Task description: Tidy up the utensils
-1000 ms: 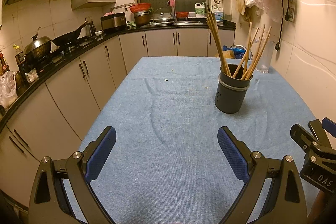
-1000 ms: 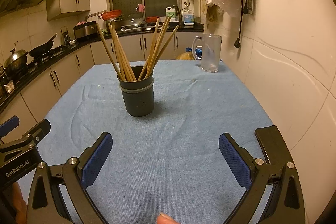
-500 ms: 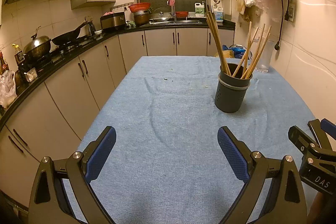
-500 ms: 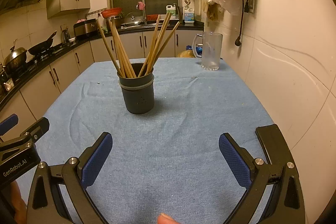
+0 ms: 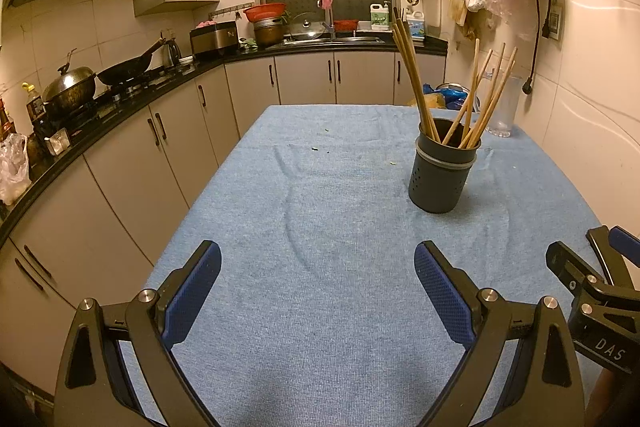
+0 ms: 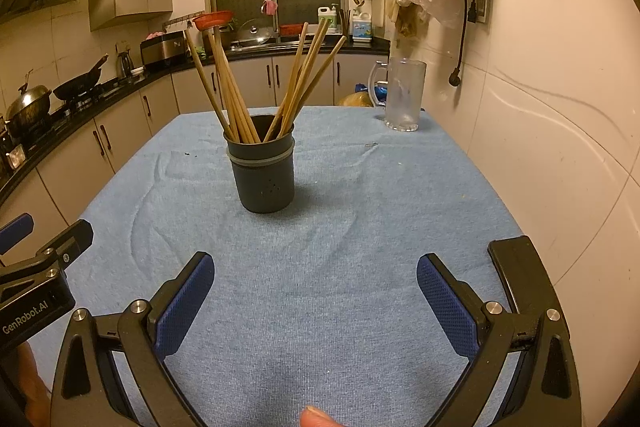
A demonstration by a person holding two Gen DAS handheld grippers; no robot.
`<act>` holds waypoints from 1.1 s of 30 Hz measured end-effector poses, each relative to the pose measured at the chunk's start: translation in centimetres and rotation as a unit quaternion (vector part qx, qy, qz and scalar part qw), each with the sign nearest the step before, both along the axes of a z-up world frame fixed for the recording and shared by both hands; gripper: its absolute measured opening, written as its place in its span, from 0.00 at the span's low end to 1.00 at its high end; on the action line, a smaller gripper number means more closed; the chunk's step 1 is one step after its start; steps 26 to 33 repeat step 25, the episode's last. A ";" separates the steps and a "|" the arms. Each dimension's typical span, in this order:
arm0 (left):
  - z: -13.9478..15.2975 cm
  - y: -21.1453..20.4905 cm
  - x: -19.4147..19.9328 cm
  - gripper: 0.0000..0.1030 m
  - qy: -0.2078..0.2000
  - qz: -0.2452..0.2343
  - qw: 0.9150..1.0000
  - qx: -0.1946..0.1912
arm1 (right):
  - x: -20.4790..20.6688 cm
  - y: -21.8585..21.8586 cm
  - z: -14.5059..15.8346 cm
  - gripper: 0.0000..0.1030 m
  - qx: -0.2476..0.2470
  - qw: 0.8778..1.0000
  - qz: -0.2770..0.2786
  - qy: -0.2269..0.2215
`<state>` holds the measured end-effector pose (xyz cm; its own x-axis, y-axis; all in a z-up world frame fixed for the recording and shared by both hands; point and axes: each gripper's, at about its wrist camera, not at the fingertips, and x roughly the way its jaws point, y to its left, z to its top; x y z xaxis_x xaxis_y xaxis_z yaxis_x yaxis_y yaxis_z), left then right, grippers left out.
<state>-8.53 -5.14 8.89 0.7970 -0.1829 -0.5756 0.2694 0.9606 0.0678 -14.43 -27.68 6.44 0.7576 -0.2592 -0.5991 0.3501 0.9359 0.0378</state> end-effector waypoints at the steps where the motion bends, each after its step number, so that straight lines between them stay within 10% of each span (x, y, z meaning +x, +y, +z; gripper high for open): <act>1: 0.0 0.0 0.0 0.94 0.000 0.001 1.000 0.000 | 0.0 0.0 0.0 1.00 0.000 1.000 0.000 0.000; 33: -2.7 1.6 3.8 0.94 0.068 0.023 0.997 -0.006 | 1.5 -2.2 -2.4 1.00 0.021 0.999 -0.005 0.039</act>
